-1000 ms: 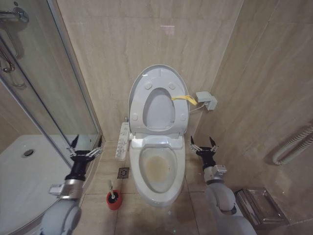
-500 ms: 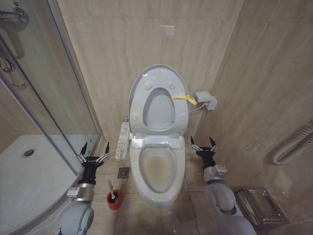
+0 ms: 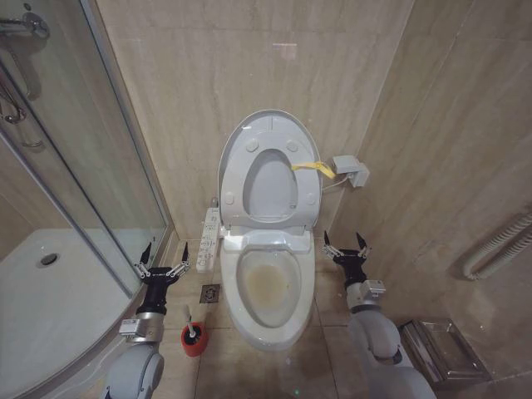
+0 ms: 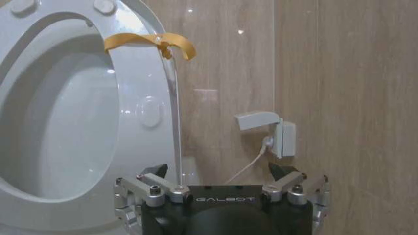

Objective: Open the toilet lid, clean the toilet bowl with a toilet brush, close the toilet lid, and flush.

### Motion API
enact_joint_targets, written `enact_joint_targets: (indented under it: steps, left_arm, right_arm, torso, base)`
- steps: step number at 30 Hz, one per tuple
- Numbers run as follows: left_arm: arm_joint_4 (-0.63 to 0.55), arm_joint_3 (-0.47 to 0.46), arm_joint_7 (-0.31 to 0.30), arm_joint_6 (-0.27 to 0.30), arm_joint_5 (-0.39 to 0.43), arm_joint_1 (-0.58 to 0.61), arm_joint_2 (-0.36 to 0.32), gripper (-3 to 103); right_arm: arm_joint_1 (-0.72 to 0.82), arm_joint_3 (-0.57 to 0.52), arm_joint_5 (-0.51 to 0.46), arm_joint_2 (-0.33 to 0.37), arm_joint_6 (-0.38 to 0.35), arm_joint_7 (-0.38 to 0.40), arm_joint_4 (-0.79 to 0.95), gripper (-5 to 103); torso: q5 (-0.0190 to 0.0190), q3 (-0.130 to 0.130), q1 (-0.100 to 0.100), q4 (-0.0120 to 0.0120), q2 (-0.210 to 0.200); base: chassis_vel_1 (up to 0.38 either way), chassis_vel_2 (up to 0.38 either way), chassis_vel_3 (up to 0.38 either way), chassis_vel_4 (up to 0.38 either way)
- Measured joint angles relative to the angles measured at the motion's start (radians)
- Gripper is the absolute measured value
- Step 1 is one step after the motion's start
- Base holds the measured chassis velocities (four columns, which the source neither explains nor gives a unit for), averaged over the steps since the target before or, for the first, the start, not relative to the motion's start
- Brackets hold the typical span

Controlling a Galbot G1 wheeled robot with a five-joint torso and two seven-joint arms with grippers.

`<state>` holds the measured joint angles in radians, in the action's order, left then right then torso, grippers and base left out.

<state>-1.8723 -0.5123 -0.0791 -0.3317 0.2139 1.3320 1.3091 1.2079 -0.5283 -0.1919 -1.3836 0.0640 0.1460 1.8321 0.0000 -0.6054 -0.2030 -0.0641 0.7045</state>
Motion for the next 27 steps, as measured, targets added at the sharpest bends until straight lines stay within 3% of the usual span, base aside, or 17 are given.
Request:
enact_joint_targets:
  steps: [27]
  left_arm:
    - [-0.003,0.001,0.001,0.002,0.0,0.001,-0.001,100]
  right_arm:
    - [0.0,0.0,0.0,0.0,0.0,0.0,0.0,100]
  torso:
    - [-0.0001,0.0,0.0,0.0,0.0]
  base:
    - [0.0,0.0,0.0,0.0]
